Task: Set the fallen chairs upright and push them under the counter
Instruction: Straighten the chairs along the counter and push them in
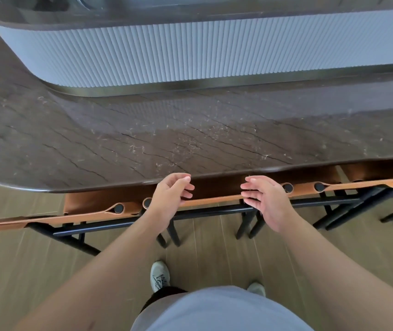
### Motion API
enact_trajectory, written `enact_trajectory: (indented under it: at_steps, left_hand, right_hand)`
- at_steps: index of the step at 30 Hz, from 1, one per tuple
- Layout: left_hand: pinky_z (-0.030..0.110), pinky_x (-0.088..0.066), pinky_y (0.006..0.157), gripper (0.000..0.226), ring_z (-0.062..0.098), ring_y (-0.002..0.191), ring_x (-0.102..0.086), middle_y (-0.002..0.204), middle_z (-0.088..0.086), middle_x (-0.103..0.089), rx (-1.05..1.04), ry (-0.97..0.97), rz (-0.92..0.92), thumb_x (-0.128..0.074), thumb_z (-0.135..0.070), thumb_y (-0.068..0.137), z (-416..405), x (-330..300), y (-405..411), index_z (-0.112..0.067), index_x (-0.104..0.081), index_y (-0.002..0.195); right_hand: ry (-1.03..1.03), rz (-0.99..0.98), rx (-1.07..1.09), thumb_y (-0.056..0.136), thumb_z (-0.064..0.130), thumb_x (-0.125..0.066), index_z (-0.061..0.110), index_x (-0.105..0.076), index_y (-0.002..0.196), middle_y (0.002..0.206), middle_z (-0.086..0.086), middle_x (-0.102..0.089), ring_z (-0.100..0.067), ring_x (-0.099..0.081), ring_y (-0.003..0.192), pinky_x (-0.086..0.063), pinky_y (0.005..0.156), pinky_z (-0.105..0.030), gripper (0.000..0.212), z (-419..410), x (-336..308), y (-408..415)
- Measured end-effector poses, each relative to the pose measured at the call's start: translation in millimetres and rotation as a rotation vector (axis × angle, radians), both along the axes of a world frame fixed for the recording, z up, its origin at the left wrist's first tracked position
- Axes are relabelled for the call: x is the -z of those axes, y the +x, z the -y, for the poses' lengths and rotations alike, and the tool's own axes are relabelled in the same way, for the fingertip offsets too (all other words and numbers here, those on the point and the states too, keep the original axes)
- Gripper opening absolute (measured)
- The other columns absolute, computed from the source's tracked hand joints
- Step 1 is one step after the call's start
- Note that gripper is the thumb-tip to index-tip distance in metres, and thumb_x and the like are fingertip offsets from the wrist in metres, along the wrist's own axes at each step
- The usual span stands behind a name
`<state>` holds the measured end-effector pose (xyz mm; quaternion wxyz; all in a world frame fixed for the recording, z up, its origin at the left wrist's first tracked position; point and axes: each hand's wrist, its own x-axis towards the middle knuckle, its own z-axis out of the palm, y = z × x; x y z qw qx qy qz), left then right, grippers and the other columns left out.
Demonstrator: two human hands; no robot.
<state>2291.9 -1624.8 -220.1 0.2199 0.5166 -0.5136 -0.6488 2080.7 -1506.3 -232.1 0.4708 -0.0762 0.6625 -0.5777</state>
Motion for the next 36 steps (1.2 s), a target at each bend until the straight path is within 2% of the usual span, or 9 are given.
enact_trajectory:
  at_steps: [3,7,10,17,23,25,29,32,36]
  left_hand:
    - [0.037,-0.054,0.086,0.015,0.015,0.083,-0.066,0.097,0.003,-0.074,0.012,-0.020,0.016,-0.056,-0.025,0.099,-41,-7,-47,-0.023,-0.068,0.107]
    - [0.032,-0.052,0.081,0.016,0.010,0.079,-0.065,0.096,0.001,-0.074,0.013,-0.054,0.027,-0.055,-0.024,0.100,-80,-17,-104,-0.023,-0.069,0.106]
    - [0.030,-0.050,0.079,0.015,0.007,0.075,-0.065,0.091,-0.002,-0.074,0.014,-0.049,0.029,-0.055,-0.023,0.100,-101,-22,-133,-0.022,-0.069,0.106]
    - [0.029,-0.052,0.081,0.019,0.012,0.082,-0.067,0.092,-0.001,-0.075,0.027,-0.025,0.022,-0.053,-0.023,0.100,-121,-28,-159,-0.019,-0.069,0.110]
    - [0.031,-0.048,0.078,0.019,0.012,0.084,-0.068,0.090,-0.003,-0.076,0.058,0.023,0.013,-0.052,-0.023,0.100,-109,-14,-175,-0.023,-0.069,0.108]
    - [0.033,-0.052,0.081,0.021,0.013,0.084,-0.068,0.090,-0.002,-0.076,0.091,0.027,-0.003,-0.050,-0.021,0.101,-102,-9,-184,-0.024,-0.069,0.109]
    - [0.033,-0.051,0.078,0.020,0.015,0.079,-0.066,0.088,0.001,-0.075,0.113,0.117,-0.073,-0.050,-0.017,0.100,-92,1,-211,-0.020,-0.069,0.106]
    - [0.030,-0.049,0.069,0.017,0.016,0.073,-0.066,0.086,0.004,-0.073,0.109,0.264,-0.205,-0.054,-0.018,0.098,-86,1,-231,-0.016,-0.069,0.105]
    - [0.029,-0.049,0.067,0.016,0.016,0.072,-0.065,0.088,0.005,-0.073,0.116,0.292,-0.225,-0.056,-0.020,0.097,-85,1,-239,-0.016,-0.070,0.104]
  right_hand:
    - [-0.023,0.007,-0.002,0.098,0.012,-0.053,0.009,-0.070,0.104,0.103,-0.016,-0.073,-0.031,-0.070,0.098,-0.056,0.088,-0.041,0.018,-33,-2,-43]
    - [-0.021,0.020,0.021,0.098,0.010,-0.054,0.010,-0.071,0.101,0.091,-0.010,-0.076,-0.026,-0.074,0.089,-0.056,0.084,-0.038,0.017,-71,-3,-97]
    - [-0.022,0.031,0.029,0.099,0.012,-0.054,0.009,-0.069,0.103,0.093,-0.011,-0.075,-0.026,-0.073,0.090,-0.056,0.085,-0.038,0.016,-93,-6,-124]
    - [-0.012,0.088,0.026,0.099,0.013,-0.053,0.008,-0.068,0.105,0.103,-0.016,-0.073,-0.029,-0.071,0.097,-0.056,0.086,-0.039,0.017,-107,-2,-147]
    - [0.083,0.093,0.117,0.098,0.012,-0.056,0.012,-0.071,0.100,0.089,-0.009,-0.076,-0.025,-0.074,0.090,-0.057,0.075,-0.034,0.015,-90,-6,-156]
    - [0.116,0.018,0.096,0.098,0.012,-0.056,0.012,-0.071,0.101,0.092,-0.009,-0.076,-0.025,-0.073,0.092,-0.058,0.080,-0.036,0.015,-93,-10,-158]
    - [0.170,-0.348,-0.116,0.096,0.015,-0.059,0.018,-0.068,0.100,0.096,-0.004,-0.073,-0.018,-0.069,0.092,-0.055,0.084,-0.030,0.011,-103,-23,-166]
    - [0.144,-0.371,-0.066,0.095,0.014,-0.060,0.016,-0.069,0.102,0.095,-0.004,-0.073,-0.015,-0.069,0.089,-0.055,0.079,-0.028,0.012,-96,-27,-172]
    - [0.132,-0.299,-0.045,0.097,0.015,-0.056,0.018,-0.068,0.102,0.098,-0.004,-0.074,-0.017,-0.070,0.090,-0.054,0.077,-0.028,0.013,-88,-21,-171]
